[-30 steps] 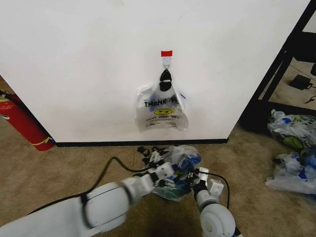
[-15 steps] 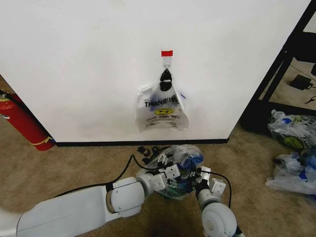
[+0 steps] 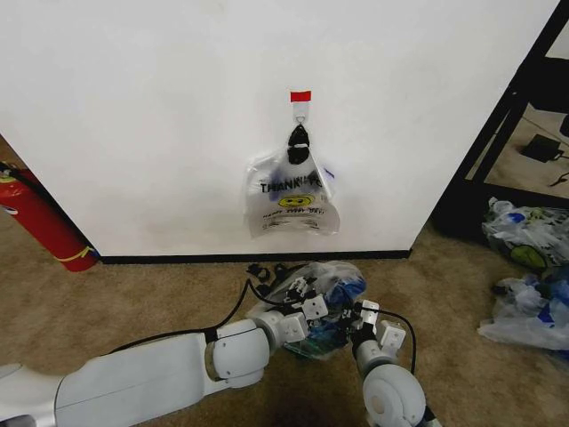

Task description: Pick up the garbage bag from the wall and place it over the trash bin.

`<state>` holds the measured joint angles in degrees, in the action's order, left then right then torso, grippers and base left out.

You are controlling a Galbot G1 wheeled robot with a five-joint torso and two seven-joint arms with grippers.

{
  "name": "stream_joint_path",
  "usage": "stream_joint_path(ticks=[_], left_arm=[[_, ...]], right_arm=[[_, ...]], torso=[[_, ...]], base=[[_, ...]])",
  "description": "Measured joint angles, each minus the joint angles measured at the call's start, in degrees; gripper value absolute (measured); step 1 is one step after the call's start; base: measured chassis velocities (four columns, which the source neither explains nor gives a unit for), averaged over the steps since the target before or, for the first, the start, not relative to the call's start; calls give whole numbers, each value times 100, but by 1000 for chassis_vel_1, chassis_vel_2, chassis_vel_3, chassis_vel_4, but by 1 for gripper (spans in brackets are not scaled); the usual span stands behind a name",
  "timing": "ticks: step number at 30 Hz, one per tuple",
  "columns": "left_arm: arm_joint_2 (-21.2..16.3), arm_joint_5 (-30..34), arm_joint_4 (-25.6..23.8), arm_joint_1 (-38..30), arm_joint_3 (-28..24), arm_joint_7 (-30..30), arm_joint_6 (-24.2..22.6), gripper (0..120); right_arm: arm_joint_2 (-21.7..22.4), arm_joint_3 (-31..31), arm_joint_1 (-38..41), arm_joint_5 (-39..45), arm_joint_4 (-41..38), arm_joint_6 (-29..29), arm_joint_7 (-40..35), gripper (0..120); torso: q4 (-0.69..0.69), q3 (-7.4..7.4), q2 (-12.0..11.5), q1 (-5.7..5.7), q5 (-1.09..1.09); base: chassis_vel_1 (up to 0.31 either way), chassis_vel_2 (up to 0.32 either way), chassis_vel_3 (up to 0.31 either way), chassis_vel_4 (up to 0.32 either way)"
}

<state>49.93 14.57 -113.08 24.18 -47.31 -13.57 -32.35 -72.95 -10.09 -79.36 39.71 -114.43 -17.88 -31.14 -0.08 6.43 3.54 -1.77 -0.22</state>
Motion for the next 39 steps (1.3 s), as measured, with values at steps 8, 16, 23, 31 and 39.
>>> stream_joint_path(ticks=[8, 16, 23, 31, 39], left_arm=[[10, -6, -14, 62, 10, -37, 28, 26], [46, 30, -3, 72, 11, -118, 47, 0], [81, 500, -88, -336, 45, -170, -29, 0], [176, 1524, -28, -1164, -6, -313, -329, 0], [126, 2355, 372, -1578, 98, -494, -658, 0]], right_arm=[[-26, 0, 13, 10, 35, 1, 0, 0], [-31, -2, -16, 17, 29, 3, 0, 0], [-44, 9, -46, -1, 18, 10, 18, 0], [-12, 47, -128, -171, -48, 49, 142, 0], [143, 133, -311, -469, -201, 349, 497, 0]], torso=[[1, 0, 1, 0, 0], [0, 0, 1, 0, 0], [0, 0, 1, 0, 0], [-1, 0, 1, 0, 2], [0, 0, 1, 0, 0]], base=[[0, 0, 0, 0], [0, 0, 0, 0], [0, 0, 0, 0], [0, 0, 0, 0], [0, 0, 0, 0]])
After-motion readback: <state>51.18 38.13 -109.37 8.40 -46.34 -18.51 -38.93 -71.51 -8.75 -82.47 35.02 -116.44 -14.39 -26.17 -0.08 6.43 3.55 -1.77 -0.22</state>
